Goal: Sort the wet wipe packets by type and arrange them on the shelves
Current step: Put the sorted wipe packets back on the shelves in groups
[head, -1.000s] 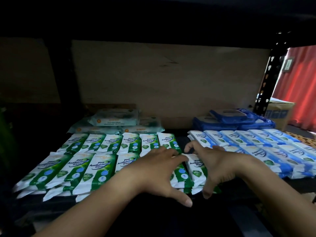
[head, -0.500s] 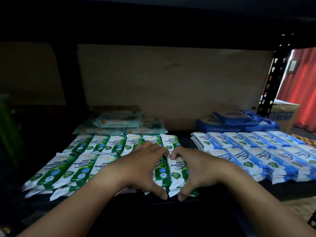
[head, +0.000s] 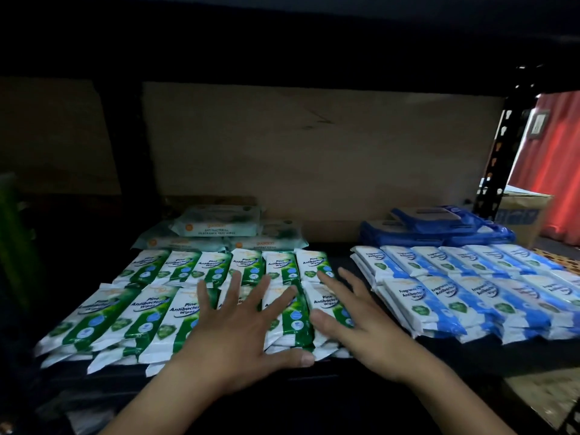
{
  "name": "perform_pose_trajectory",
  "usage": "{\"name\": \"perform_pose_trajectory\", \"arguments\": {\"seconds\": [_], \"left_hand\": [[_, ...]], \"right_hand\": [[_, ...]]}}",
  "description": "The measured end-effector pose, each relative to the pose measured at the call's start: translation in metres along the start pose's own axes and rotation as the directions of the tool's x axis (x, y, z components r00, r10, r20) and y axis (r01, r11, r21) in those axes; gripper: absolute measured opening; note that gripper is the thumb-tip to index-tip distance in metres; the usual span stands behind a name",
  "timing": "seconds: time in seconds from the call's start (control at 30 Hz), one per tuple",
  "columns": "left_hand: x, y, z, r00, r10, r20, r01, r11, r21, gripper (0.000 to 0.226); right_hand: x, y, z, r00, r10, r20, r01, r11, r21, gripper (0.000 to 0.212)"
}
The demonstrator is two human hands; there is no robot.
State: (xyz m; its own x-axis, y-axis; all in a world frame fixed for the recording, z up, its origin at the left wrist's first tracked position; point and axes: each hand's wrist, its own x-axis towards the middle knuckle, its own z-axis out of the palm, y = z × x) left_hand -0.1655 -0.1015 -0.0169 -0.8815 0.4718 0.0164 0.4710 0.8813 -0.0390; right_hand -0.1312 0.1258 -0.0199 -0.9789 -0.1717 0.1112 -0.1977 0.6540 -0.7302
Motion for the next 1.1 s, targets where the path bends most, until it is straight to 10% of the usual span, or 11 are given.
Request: {"name": "perform_pose_trajectory", "arguments": {"seconds": [0.43, 0.57, 0.73, 1.1], "left_hand": [[0.009, -0.010, -0.017, 0.988, 0.136, 0.068, -0.124, 0.981, -0.150, 0.093], [-0.008, -0.062, -0.025, 0.997, -0.048, -0.052, 0.035, 0.970, -0.239, 0.090], [-0.016, -0.113, -0.027, 0.954, -0.252, 0.163, 0.280, 0.943, -0.178, 0.100], [-0.004, -0.117, -0.019, 0.941, -0.265, 0.209, 0.304, 0.935, -0.184, 0.099]], "right_hand": [[0.022, 0.002, 0.013, 0.995, 0.096, 0.002, -0.096, 0.983, 0.156, 0.072], [0.028, 0.004, 0.000, 0.992, 0.122, 0.018, -0.120, 0.913, 0.389, 0.083], [0.053, 0.003, -0.001, 0.991, 0.122, -0.047, -0.098, 0.930, 0.354, 0.083], [0.065, -0.023, 0.018, 0.983, 0.186, 0.012, -0.185, 0.967, 0.177, 0.090]]}}
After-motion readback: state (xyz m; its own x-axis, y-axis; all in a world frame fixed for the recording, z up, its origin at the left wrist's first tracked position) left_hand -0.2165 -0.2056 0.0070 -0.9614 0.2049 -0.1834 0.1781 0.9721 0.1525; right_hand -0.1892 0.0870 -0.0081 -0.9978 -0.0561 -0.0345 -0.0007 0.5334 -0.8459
